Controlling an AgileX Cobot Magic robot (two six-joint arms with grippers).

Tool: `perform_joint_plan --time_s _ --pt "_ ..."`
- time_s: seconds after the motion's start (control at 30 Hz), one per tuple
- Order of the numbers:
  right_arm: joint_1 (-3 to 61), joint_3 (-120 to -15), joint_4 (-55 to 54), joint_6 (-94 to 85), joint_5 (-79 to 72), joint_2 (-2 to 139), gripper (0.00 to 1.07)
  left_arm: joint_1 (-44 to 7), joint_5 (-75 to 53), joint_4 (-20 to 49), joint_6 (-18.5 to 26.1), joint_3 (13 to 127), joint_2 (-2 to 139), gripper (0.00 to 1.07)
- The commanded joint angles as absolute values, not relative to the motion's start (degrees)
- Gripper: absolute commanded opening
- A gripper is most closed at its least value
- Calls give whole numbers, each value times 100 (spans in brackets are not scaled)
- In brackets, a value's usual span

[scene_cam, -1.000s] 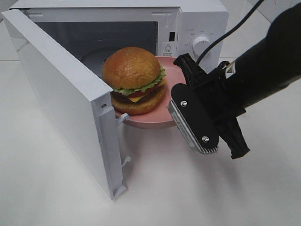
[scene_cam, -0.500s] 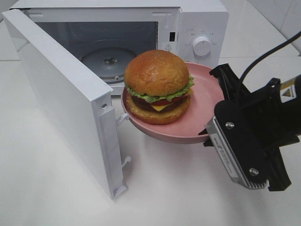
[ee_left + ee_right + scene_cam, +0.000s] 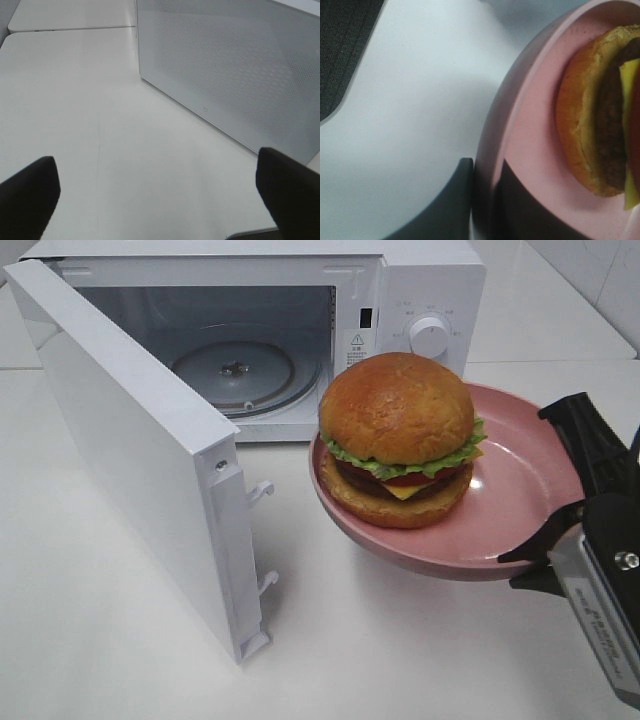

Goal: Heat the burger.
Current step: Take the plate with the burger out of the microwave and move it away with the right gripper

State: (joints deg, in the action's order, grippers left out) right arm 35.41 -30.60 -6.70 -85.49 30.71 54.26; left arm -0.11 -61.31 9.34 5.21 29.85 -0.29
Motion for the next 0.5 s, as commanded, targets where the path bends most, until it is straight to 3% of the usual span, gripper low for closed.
perform_joint_plan --time_s 0.03,0.5 --pt "3535 -3088 -264 -7981 3134 5025 1 6 -6113 945 504 2962 -63 101" --pt "3535 -3088 974 -6360 3976 4240 1 6 -6113 945 504 2962 -63 101"
